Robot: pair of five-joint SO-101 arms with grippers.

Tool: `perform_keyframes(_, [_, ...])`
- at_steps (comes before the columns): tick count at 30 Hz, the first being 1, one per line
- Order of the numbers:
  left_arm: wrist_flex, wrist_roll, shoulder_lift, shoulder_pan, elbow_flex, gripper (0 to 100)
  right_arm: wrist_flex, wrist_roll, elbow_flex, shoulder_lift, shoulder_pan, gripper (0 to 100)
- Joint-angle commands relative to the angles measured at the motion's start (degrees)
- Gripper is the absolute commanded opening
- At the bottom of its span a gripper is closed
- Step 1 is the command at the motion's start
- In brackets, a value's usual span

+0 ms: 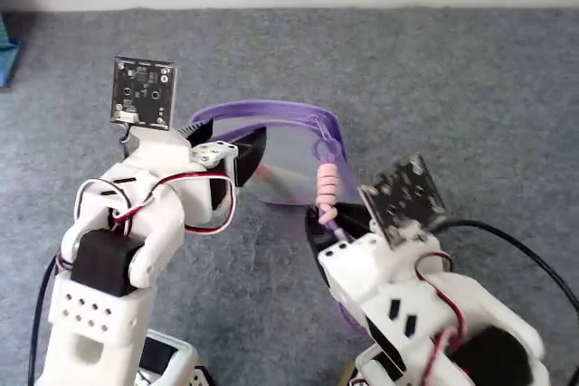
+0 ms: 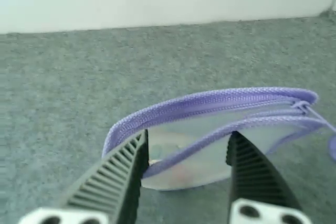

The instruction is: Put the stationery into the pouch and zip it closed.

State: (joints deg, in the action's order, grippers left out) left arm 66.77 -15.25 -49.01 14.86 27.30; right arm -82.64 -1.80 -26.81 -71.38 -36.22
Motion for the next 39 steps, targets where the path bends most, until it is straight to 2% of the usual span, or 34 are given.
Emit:
perform_keyframes(1, [0.7,-1.4,0.0,1.6,-4.4,23,-0.7,-0.6,4.0,-1.8,0.3,0.7])
perform_keyframes(7, [3.0,-1.4,0.0,1.1,-4.6,23,-0.8,-0.6,3.7,-1.9,0.3,0.7])
perform_keyframes(13, [5.7,-1.3,-0.1,1.1,-4.7,23,-0.2,-1.1,-5.6,-2.5,1.1,0.7])
perform_keyframes(21, [14.0,-1.2,-0.1,1.1,-7.1,6,2.7,-0.6,-2.9,-2.5,9.2,0.7])
perform_keyframes(26, [17.0,-1.3,-0.1,1.1,-8.7,4,-3.2,-1.1,-5.4,-2.3,15.1,0.9])
perform_keyframes(30, [17.1,-1.3,-0.1,1.3,-8.7,1,-2.3,-1.3,-7.9,-2.5,17.1,0.9])
perform_keyframes(35, [16.7,-1.3,-0.1,1.5,-8.7,1,0.7,-5.7,-7.9,-2.4,17.1,1.2])
perform_keyframes(37, [16.9,-1.3,-0.1,1.5,-8.7,1,0.7,-6.8,-7.9,-2.4,17.1,4.5])
perform_keyframes(39, [17.0,-1.3,-0.1,1.5,-8.7,1,0.6,-8.2,-7.6,-2.4,17.0,12.4])
